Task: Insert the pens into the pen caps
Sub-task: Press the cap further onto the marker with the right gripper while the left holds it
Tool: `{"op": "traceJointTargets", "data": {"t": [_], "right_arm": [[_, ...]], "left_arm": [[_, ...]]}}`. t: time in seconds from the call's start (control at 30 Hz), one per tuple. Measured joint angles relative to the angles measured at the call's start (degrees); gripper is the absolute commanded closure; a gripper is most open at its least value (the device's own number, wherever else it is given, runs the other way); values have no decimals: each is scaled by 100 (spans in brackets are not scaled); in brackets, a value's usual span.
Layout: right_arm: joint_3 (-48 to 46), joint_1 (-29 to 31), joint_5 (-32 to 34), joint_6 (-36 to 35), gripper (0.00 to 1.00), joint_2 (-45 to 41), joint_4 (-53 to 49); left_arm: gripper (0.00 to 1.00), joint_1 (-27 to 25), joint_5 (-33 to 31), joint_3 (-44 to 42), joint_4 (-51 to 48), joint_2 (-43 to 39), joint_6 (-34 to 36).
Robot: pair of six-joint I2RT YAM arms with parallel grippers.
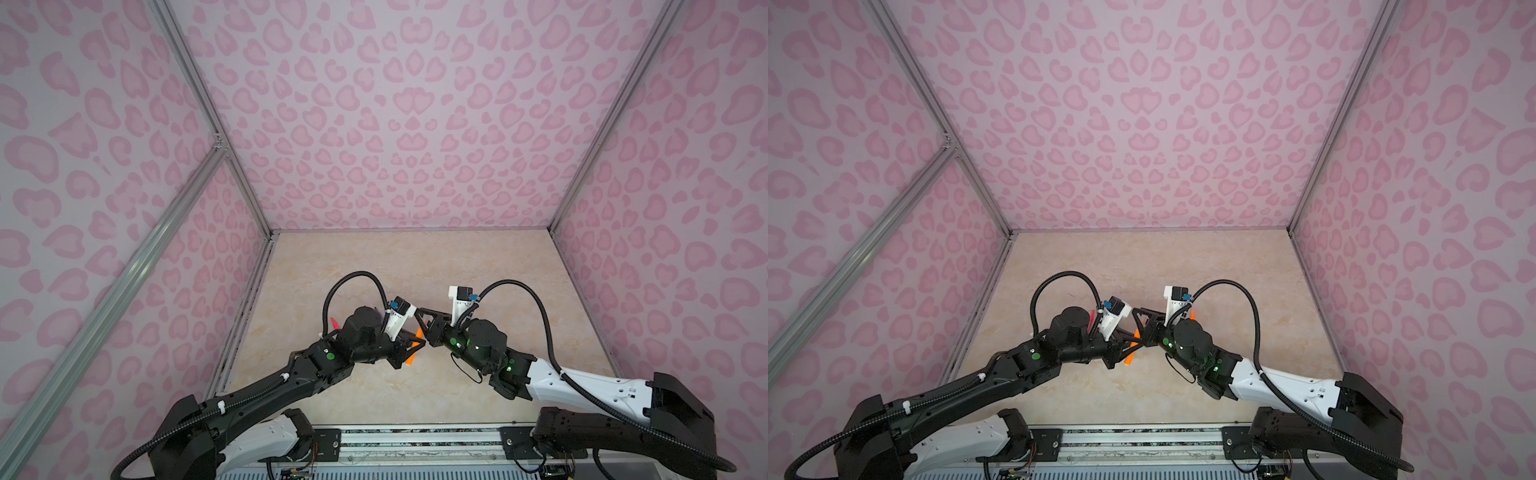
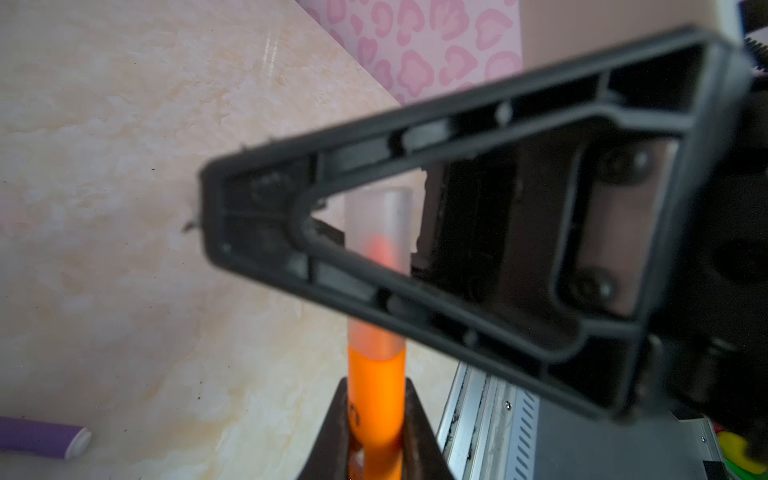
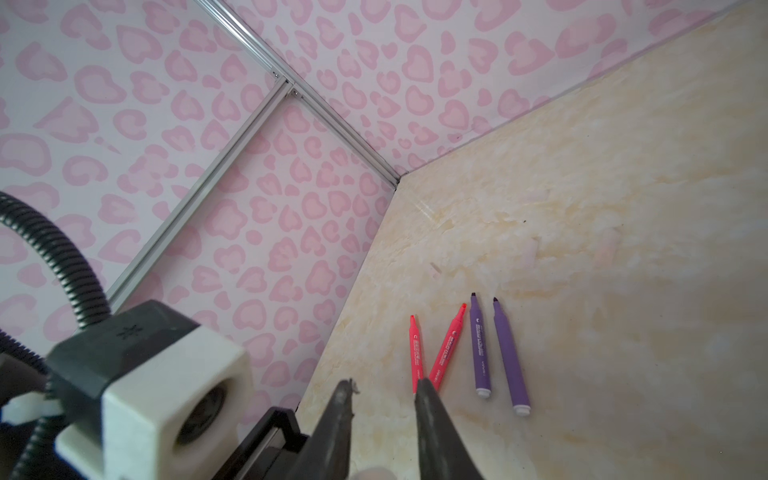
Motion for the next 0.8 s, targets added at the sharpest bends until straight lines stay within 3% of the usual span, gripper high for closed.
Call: {"op": "traceJointTargets", "data": {"t": [0.8], "right_arm": [[85,-319,-417,-81,97,-76,-208]], "left_arm": [[96,-146,-90,101,-103,232,111]]}}
